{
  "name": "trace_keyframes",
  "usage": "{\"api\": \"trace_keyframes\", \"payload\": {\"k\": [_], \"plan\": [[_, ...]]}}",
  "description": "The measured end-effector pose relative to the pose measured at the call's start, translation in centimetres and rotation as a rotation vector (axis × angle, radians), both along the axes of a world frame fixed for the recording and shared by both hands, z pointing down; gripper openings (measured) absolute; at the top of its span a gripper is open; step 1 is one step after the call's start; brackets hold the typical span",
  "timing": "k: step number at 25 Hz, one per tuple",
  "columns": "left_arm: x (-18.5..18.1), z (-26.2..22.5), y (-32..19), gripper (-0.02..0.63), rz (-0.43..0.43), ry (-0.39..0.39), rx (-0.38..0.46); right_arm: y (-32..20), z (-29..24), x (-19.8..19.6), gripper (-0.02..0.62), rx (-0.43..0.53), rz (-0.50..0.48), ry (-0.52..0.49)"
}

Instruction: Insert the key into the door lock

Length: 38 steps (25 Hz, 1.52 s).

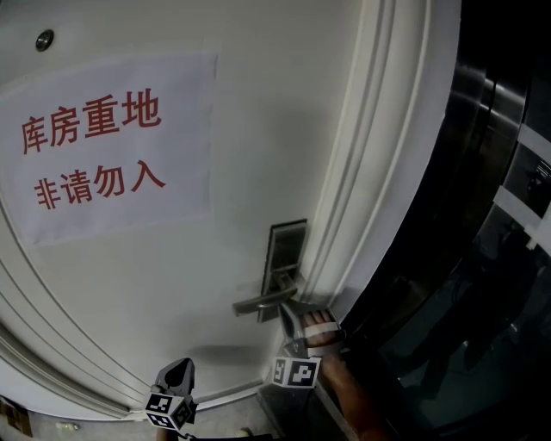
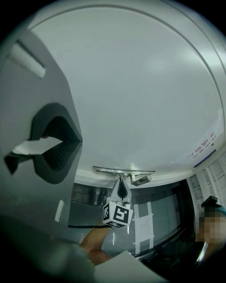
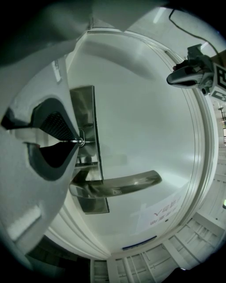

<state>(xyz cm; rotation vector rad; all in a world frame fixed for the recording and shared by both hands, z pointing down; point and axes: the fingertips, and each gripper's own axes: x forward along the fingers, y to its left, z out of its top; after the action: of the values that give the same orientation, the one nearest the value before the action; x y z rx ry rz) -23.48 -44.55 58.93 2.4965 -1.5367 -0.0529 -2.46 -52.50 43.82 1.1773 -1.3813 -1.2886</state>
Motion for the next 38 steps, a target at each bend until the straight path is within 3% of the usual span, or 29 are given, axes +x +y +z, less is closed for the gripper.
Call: {"api": "trace_keyframes", "payload": {"k": [10, 16, 20, 23, 28, 31, 38], "plan": [[1.4, -0.8, 0.3, 0.002, 0.032, -0.012, 0.017, 0.2, 0.1, 0.1, 0.016, -0.007, -0.033, -0.025], [1.2, -0.7, 1.0, 0.002, 0.021, -0.021, 0.015, 0.7, 0.4, 0.2, 0.133, -0.026, -0.057, -0.063], [1.5, -0.9, 1.6, 0.002, 0.022, -0.028, 0.017, 1.3, 0.9, 0.0, 0.255, -0.054, -0.096, -0.096], [1.9, -0.9, 2.1, 0.002, 0.019, -0.030, 0.016, 2.3, 1.1, 0.0, 0.291, -0.058, -0.122, -0.127], [3.3, -0.9, 3.4, 0.002, 0.027, -0.031, 0.017, 4.8, 0.0, 0.5, 0.278, -0.034, -0.191, -0.232], [4.1, -1.0, 4.4, 0.002, 0.028, -0.032, 0.014, 6.7, -0.1, 1.4, 0.232, -0.067, -0.216, -0.348], [6.3, -1.8, 6.7, 0.002, 0.026, -0.040, 0.030, 9.7, 0.0, 4.6, 0.077, -0.047, -0.216, -0.540]]}}
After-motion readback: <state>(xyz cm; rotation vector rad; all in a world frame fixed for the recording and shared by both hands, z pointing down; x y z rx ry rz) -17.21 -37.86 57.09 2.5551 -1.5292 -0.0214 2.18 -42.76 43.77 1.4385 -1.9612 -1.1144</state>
